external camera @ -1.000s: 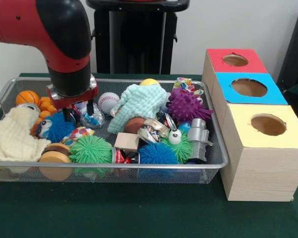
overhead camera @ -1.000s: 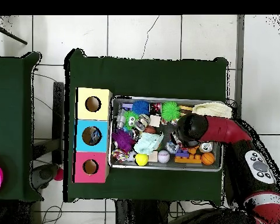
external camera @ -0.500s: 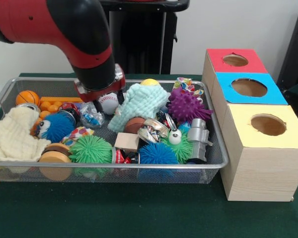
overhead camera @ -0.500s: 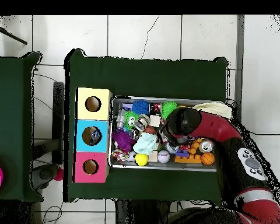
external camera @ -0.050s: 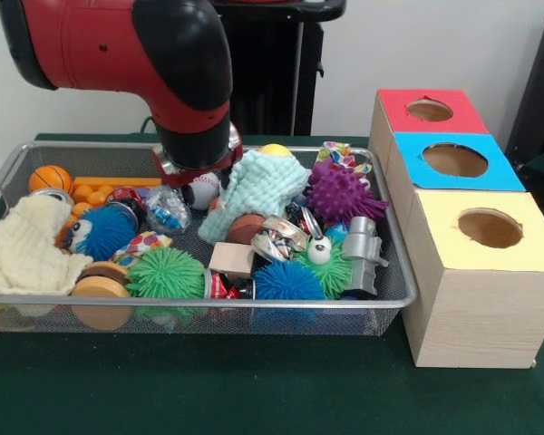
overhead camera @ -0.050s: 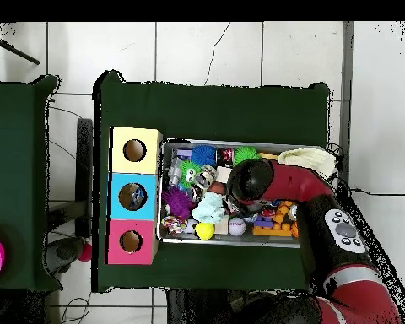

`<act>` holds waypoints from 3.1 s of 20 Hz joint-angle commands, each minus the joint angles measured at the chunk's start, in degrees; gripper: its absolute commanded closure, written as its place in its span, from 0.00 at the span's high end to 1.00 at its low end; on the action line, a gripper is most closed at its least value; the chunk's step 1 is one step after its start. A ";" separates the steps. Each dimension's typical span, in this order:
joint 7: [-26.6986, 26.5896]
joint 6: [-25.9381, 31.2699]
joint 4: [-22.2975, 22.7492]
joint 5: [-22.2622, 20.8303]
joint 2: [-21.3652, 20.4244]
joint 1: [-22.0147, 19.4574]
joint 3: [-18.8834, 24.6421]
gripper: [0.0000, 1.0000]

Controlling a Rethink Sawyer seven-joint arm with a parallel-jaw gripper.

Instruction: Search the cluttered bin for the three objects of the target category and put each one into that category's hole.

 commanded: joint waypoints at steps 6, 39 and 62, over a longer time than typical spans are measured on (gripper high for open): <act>-3.16 -0.82 -4.16 -10.75 1.75 0.59 -1.52 1.00; 4.50 -6.85 -4.04 -8.88 3.10 -0.42 -0.37 1.00; 8.30 -10.81 -6.28 -11.14 10.07 -0.95 -3.87 1.00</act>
